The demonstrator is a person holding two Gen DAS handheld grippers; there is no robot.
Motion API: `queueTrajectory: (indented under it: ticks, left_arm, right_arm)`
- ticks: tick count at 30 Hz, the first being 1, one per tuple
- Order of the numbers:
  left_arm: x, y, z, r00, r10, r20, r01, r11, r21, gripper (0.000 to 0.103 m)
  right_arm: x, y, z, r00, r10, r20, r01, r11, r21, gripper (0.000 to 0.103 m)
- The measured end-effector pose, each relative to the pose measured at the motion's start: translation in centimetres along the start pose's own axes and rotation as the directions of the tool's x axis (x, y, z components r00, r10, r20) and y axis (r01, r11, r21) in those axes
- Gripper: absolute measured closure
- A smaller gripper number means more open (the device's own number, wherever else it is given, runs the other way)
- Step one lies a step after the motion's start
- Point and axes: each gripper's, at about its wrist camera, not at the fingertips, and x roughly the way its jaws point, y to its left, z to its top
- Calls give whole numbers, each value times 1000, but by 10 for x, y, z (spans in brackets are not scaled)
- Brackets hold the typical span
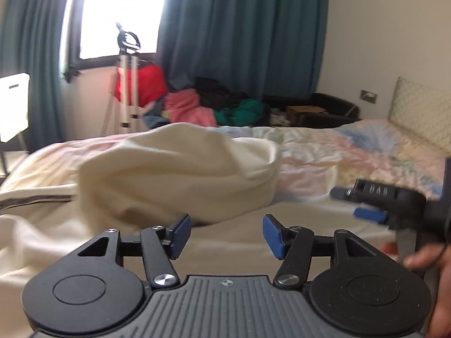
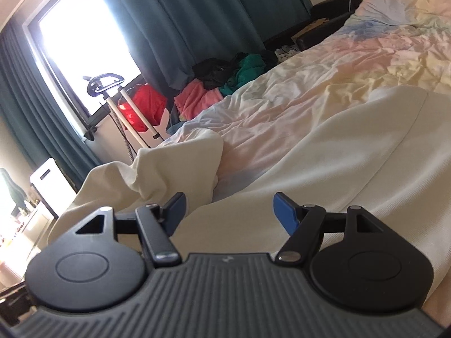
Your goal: Fold clothes
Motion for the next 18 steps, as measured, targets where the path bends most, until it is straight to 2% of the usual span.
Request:
queueTrajectory:
  ticks: [2,6,9,11,13,16,18]
  left_arm:
    - [-23,16,-15,998,64,18,-64,997,-36,33]
    - [-44,46,-29,989,139,50,-132,984,-121,31]
    - [-53,64,-33,981,182,64,-169,970,-175,25]
    - [-52,71,-34,982,179,62,-165,970,-181,25]
    - [-53,75,-35,982,163,95,-148,978,-147,25]
    - [-45,80,-37,980,160,122,-146,982,-118,25]
    - [-40,89,-40,982,142,123,-124,982,-139,25]
  right_arm:
    - [-3,6,-1,1000,8,0,-8,1000,-26,31]
    - [-9,19,-4,1000,22,-2,-23,997,-77,31]
    - [-14,29,-6,999,34,-4,-34,993,-115,31]
    - [-15,34,-7,999,45,-19,-47,992,-120,31]
    - [-10,47,-3,998,54,-33,-58,986,-155,31]
    - [6,73,16,1000,23,-9,-24,967,-253,31]
    - [28,93,36,1000,-12,-15,7,950,-313,31]
